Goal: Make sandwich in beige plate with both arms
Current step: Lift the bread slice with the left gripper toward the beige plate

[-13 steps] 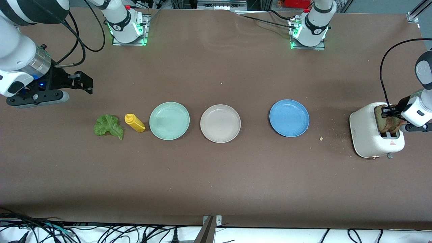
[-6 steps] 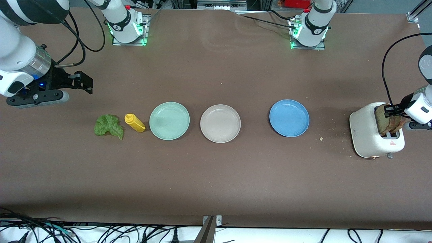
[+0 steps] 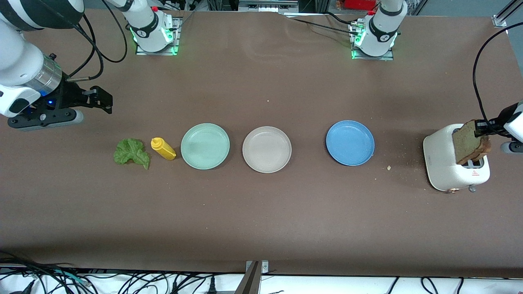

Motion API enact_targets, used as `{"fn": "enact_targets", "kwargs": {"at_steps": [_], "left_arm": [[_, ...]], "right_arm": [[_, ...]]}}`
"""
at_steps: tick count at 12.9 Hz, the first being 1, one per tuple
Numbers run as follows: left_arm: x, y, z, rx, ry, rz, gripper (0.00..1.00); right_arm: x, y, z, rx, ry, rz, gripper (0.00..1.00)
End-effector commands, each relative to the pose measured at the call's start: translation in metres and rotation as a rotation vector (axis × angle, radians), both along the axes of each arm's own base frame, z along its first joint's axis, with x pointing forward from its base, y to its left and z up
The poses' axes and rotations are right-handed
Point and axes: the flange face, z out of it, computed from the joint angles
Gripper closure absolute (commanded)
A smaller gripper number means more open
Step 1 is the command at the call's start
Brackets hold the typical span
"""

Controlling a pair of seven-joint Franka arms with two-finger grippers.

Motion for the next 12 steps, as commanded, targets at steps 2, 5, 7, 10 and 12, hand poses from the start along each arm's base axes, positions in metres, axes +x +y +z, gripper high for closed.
{"fn": "enact_targets", "kwargs": {"at_steps": [2, 5, 7, 10, 12], "left_arm": [[0.006, -0.079, 0.033, -0.046, 0.018, -0.097, 1.00], [0.003, -0.149, 0.034, -0.160, 0.025, -0.110, 1.00], [-0.001, -0.193, 0.030, -0.231, 0.051, -0.123, 1.00], [0.003, -0.243, -0.003, -0.439, 0.148, -0.065, 1.00], [0.027, -0.256, -0.034, -0.661, 0.148, 0.022, 1.00]], "right_arm": [[-0.003, -0.001, 0.004, 0.018, 0.007, 0.007, 0.00], [-0.003, -0.002, 0.004, 0.018, 0.007, 0.007, 0.00], [-0.003, -0.003, 0.004, 0.018, 0.007, 0.005, 0.00], [-0.003, -0.003, 0.004, 0.018, 0.007, 0.004, 0.00], [-0.002, -0.002, 0.003, 0.019, 0.009, 0.005, 0.00]]}}
